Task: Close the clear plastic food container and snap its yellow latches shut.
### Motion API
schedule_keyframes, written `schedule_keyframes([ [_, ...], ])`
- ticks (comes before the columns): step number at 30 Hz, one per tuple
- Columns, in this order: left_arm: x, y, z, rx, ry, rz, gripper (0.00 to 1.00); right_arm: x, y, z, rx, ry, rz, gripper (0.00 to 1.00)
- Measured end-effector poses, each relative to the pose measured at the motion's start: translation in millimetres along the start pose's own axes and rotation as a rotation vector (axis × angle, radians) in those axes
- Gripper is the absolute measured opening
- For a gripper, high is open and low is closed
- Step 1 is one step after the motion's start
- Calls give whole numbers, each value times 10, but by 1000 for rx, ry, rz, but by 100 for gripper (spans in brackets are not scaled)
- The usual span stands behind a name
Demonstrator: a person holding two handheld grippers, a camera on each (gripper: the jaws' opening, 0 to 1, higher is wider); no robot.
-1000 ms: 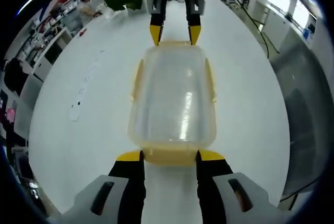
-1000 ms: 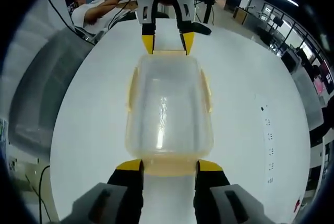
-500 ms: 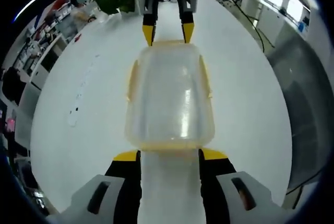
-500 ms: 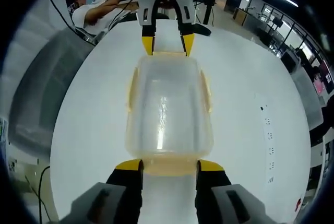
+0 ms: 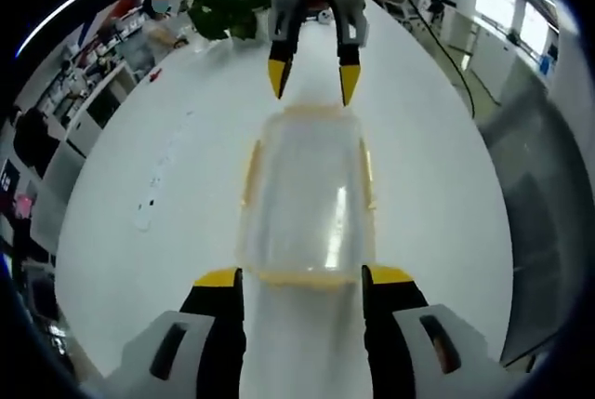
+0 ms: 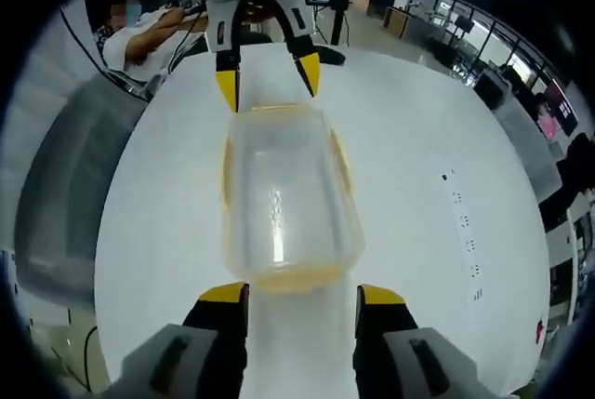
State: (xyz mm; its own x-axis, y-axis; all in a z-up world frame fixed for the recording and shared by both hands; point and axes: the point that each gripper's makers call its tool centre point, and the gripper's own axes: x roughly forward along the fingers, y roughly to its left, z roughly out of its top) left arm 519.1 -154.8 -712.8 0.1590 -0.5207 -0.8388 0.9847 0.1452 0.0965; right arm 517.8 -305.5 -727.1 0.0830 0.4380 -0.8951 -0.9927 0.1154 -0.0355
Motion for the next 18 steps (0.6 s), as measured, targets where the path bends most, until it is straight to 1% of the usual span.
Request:
schedule_keyframes([
  [3, -4, 0, 31, -12, -5, 8, 46, 8, 6, 35, 34, 1, 1, 43],
  [5, -3, 9, 29, -29, 5, 23, 46, 9, 14, 57, 59, 1, 3, 43],
  [7, -14, 4, 65, -54, -5, 32, 47, 0, 1, 125, 92, -26, -4, 42],
  [8, -21, 6, 94, -81, -14, 39, 47, -5, 5, 144, 101, -30, 0, 42],
  [9, -21, -1, 108, -89, -21, 38, 47, -11, 2, 154, 99, -32, -3, 42],
  [14, -12, 51, 92, -125, 4, 81, 46, 3, -9, 194, 119, -33, -10, 42],
  [16, -25, 65, 107, -155, 0, 95, 46, 9, -11, 198, 126, -30, -15, 42],
  [17, -31, 84, 98, -182, 3, 110, 45, 14, -6, 202, 133, -31, -15, 42],
  [18, -28, 81, 104, -217, -4, 108, 45, 17, -8, 205, 139, -32, -17, 42],
])
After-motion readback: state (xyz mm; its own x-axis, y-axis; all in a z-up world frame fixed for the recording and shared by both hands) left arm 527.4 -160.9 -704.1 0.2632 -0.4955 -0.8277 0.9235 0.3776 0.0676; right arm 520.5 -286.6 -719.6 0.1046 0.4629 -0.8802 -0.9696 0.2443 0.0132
